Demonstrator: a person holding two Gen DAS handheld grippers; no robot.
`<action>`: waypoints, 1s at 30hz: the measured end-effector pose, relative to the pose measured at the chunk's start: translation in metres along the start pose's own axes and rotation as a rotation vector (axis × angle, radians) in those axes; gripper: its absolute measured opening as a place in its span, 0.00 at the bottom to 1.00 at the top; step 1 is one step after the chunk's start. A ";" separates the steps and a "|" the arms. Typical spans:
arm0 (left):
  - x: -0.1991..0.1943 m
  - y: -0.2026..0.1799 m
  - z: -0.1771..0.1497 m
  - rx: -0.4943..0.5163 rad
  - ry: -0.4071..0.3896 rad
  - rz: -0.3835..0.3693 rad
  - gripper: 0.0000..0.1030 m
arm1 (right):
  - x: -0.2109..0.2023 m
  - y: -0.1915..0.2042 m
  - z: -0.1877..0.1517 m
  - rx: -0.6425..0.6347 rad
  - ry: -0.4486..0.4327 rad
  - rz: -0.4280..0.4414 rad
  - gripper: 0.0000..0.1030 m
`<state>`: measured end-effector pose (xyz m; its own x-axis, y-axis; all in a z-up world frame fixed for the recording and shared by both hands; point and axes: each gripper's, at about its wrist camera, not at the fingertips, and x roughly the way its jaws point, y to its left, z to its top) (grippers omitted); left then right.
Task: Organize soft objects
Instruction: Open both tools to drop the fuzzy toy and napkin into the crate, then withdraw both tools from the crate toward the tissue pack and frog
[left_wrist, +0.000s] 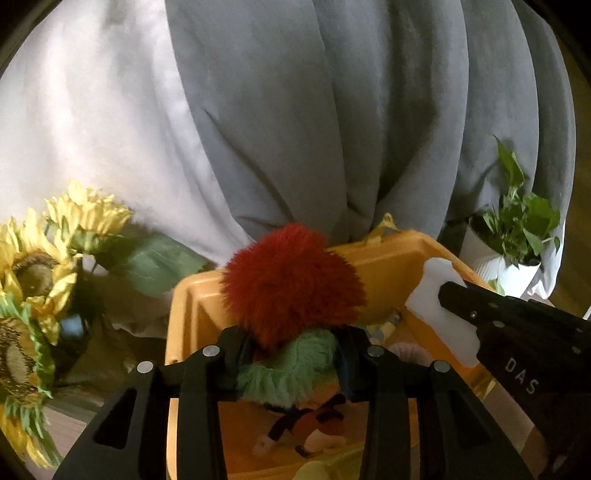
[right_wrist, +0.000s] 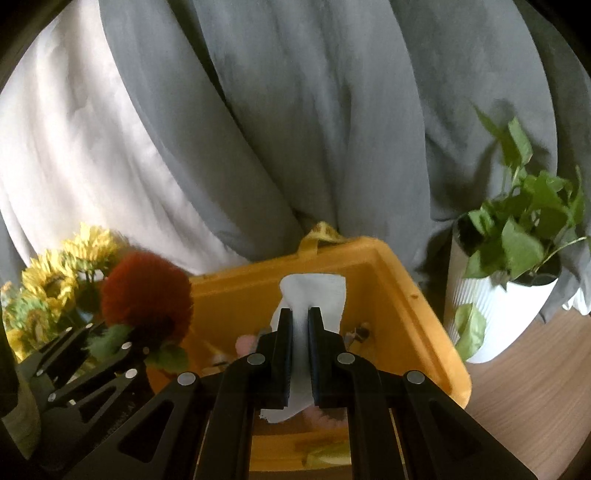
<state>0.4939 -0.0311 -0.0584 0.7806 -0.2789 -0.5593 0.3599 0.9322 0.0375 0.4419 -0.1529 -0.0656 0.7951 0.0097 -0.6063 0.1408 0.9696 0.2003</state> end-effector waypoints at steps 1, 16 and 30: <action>0.000 -0.002 -0.001 0.009 0.001 0.002 0.42 | 0.003 -0.002 0.000 0.001 0.005 0.000 0.09; -0.043 -0.004 -0.012 0.030 -0.076 0.077 0.76 | -0.021 -0.018 -0.001 0.020 -0.042 -0.076 0.54; -0.134 -0.039 -0.040 0.092 -0.214 0.123 0.85 | -0.108 -0.035 -0.020 -0.006 -0.130 -0.112 0.64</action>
<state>0.3544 -0.0204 -0.0181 0.9081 -0.2166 -0.3585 0.2932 0.9400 0.1747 0.3392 -0.1834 -0.0227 0.8440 -0.1300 -0.5203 0.2301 0.9641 0.1324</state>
